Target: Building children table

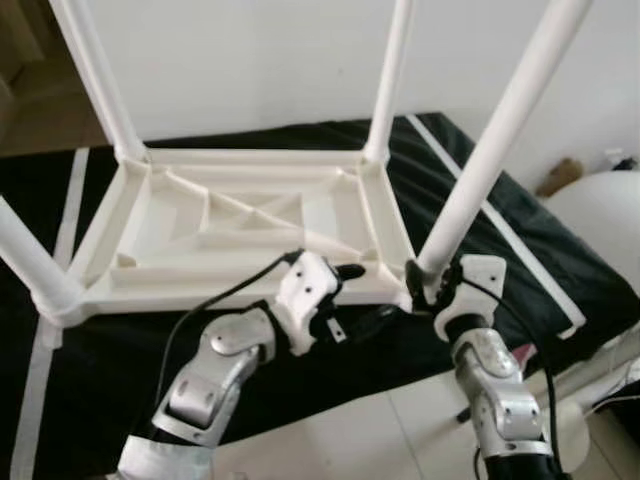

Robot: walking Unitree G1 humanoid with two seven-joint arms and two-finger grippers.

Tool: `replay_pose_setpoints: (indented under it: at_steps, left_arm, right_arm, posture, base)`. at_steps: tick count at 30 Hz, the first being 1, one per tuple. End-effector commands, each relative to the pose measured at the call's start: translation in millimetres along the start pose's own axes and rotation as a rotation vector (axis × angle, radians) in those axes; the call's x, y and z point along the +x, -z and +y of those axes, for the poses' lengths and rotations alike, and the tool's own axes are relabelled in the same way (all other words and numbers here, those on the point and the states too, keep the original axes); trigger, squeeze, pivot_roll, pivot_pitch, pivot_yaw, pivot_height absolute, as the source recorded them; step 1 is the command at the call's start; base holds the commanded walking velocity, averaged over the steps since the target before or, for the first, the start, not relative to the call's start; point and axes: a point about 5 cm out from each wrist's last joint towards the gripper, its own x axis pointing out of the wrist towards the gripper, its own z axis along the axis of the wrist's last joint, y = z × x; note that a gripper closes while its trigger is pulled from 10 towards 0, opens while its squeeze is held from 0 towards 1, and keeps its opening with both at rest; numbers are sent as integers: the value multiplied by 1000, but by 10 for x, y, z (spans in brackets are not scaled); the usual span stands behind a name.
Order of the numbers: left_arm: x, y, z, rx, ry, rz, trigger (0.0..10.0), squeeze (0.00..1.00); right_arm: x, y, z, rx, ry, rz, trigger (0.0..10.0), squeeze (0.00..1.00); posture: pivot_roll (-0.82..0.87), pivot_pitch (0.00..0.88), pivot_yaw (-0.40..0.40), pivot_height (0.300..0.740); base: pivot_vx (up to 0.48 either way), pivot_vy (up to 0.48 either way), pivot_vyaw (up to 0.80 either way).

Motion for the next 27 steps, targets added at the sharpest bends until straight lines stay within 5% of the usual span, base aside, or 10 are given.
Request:
replay_pose_setpoints:
  at_steps: [1,18,27]
  left_arm:
    - [10,9,-33,14,7,1,10000,0]
    - [-16,42,-27,34,-3,19,10000,0]
    - [19,15,-26,35,19,8,10000,0]
  right_arm:
    - [22,-16,-71,0,-101,-1,10000,0]
    - [126,-1,-99,-143,-383,32,10000,0]
    - [375,-27,-67,-210,-486,44,10000,0]
  posture:
    - [-36,0,-44,740]
    - [-31,5,-48,740]
    - [-23,0,-43,740]
  base:
    - [0,0,0]
    - [0,0,0]
    - [0,0,0]
